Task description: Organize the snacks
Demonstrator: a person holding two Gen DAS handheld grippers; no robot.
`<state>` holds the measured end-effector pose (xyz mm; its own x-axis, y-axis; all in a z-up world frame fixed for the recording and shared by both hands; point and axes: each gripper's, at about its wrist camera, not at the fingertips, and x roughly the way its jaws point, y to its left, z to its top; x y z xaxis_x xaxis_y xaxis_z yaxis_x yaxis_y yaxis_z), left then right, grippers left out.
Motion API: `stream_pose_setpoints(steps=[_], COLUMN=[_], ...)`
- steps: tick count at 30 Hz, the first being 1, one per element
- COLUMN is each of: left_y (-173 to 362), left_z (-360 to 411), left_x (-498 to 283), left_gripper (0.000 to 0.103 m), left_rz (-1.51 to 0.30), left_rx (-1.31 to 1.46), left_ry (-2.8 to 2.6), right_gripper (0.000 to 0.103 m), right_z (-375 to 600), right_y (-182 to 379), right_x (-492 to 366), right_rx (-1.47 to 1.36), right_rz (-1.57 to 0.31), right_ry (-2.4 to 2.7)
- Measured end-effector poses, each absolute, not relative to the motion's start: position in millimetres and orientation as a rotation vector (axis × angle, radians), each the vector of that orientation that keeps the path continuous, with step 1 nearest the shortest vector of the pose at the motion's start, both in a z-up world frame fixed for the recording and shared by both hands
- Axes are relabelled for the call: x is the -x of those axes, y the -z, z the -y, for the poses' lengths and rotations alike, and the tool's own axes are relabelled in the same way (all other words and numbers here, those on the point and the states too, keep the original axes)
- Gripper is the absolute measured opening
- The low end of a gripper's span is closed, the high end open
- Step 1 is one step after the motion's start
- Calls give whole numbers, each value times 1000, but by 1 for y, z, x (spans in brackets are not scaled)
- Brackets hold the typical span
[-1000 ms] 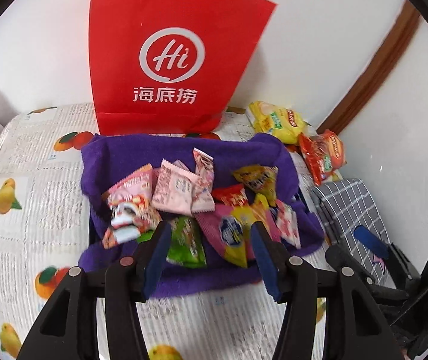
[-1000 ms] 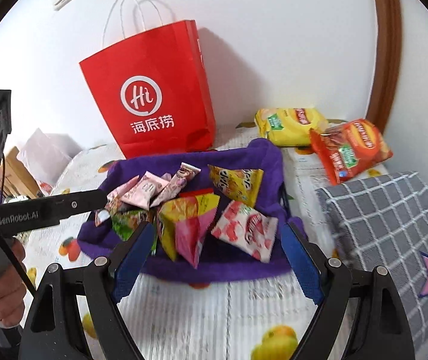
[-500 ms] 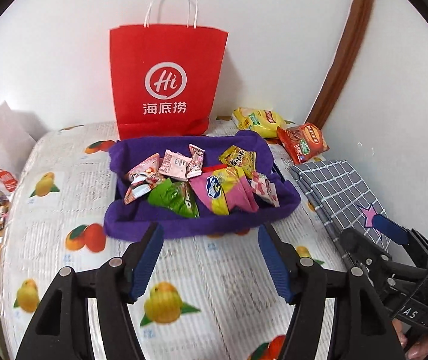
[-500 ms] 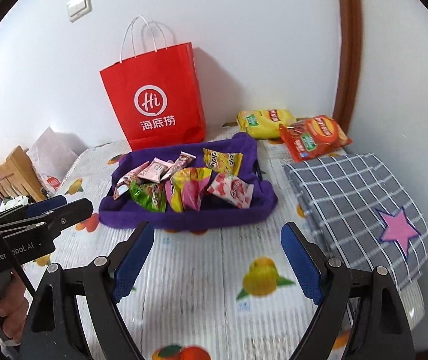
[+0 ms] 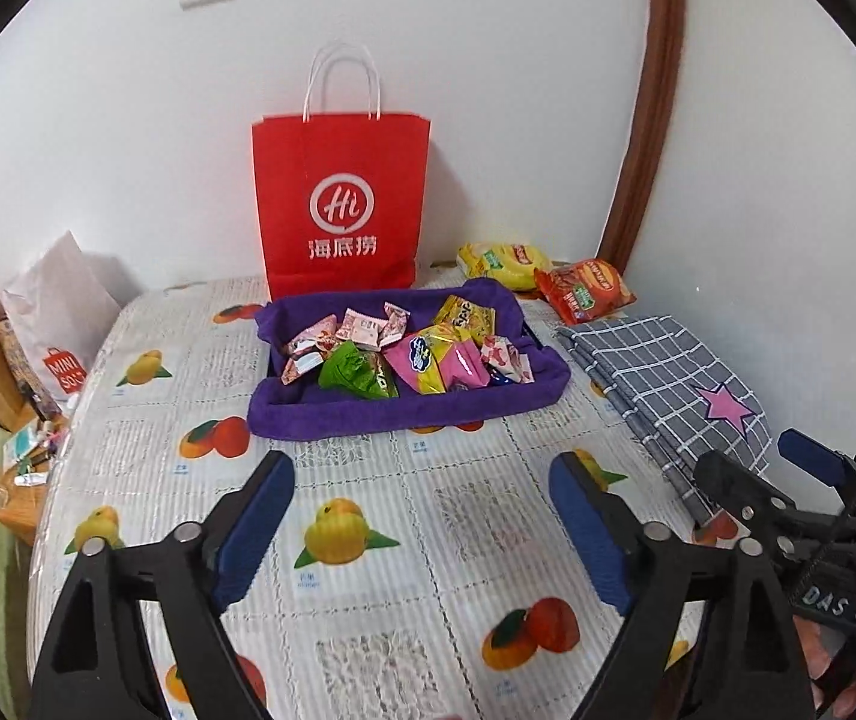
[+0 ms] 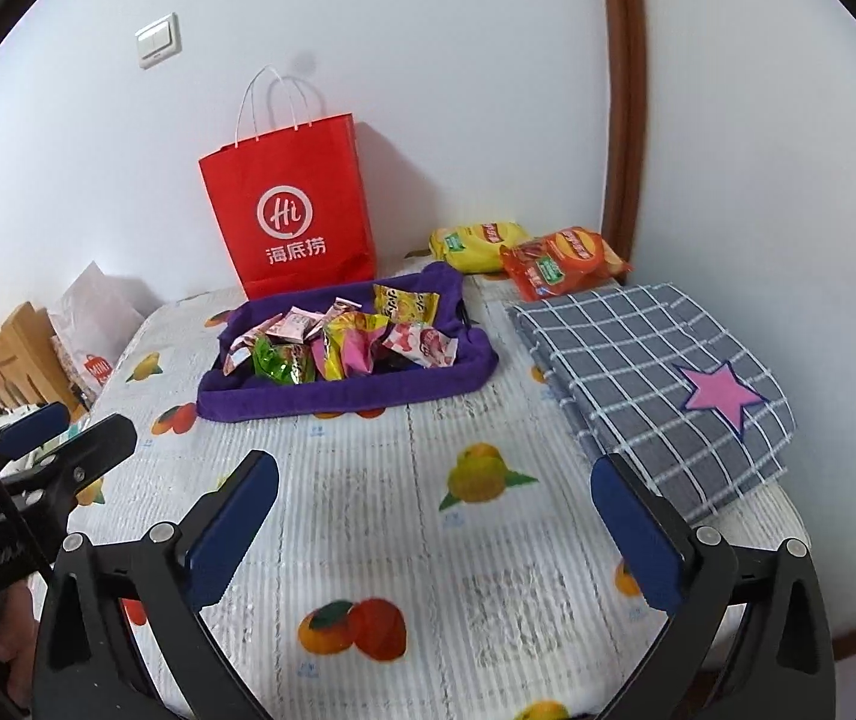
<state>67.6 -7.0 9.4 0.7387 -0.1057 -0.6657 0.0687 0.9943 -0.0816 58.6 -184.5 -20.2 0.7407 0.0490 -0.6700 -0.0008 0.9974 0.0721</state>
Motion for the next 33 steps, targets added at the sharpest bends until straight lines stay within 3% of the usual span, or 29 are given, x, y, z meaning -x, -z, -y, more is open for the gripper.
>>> stream_pose_setpoints(steps=[6,33], left_y=[-23,-29], left_z=[19,11], left_x=[-32,9], left_gripper=[93,93], left_rz=[-670,-643], left_rx=[-1,61], left_ry=[53,36], right_gripper=[103,103], right_z=[185,183], right_y=[10,11], right_x=[-28,9], right_rx=[-79,-57], right_rz=[-704,-691], right_ry=[-35,7])
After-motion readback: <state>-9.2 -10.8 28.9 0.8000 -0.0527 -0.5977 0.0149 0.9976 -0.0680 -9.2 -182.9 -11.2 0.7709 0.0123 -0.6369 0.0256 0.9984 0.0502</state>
